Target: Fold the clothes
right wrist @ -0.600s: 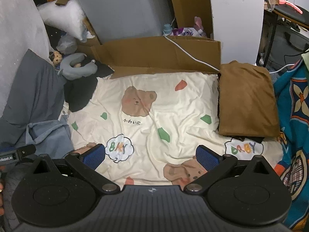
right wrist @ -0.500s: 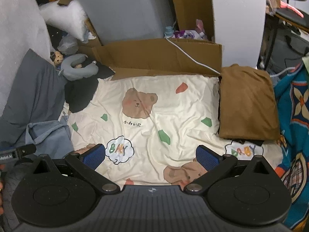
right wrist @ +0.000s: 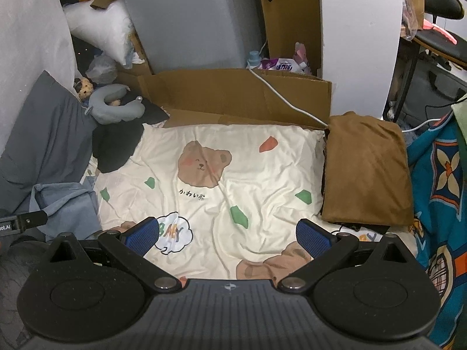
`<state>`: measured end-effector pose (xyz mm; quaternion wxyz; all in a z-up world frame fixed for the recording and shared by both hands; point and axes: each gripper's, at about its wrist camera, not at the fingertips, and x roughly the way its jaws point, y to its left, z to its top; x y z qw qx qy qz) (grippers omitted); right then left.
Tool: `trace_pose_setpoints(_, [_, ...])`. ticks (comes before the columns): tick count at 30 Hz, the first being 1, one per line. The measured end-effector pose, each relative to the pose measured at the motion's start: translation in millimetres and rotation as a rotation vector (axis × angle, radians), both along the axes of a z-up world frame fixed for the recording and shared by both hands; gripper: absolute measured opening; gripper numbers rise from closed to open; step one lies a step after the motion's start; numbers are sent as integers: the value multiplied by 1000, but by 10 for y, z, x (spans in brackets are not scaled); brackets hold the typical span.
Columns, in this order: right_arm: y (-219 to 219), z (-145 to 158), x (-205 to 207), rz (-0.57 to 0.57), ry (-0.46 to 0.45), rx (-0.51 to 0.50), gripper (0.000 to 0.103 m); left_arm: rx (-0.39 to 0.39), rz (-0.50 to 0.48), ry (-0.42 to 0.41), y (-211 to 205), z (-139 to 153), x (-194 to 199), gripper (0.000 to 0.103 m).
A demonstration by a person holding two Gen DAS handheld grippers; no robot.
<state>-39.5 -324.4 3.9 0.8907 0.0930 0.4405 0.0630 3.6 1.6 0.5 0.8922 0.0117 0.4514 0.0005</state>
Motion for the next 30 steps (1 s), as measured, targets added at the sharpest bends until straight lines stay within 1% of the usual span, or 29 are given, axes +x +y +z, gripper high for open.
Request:
trace_pose_setpoints(7, [-1, 11, -6, 11, -6, 13, 103, 15, -2, -7, -20, 55, 13, 102])
trace_pose_setpoints(12, [42, 21, -10, 32, -5, 15, 103, 28, 14, -19, 34, 85, -14, 102])
trace_pose_setpoints(20, [137, 1, 53, 72, -1, 49, 103, 62, 11, -21, 64, 80, -19, 102])
trace_pose_setpoints(23, [191, -7, 62, 84, 0, 48, 103, 53, 11, -9, 97, 65, 5, 101])
trace_pose_setpoints(28, [271, -9, 83, 102, -3, 41, 103, 4, 15, 21, 193, 18, 56, 99])
trace_pose_setpoints(30, [276, -4, 99, 106, -5, 39, 103, 2, 20, 21, 202, 5, 58, 99])
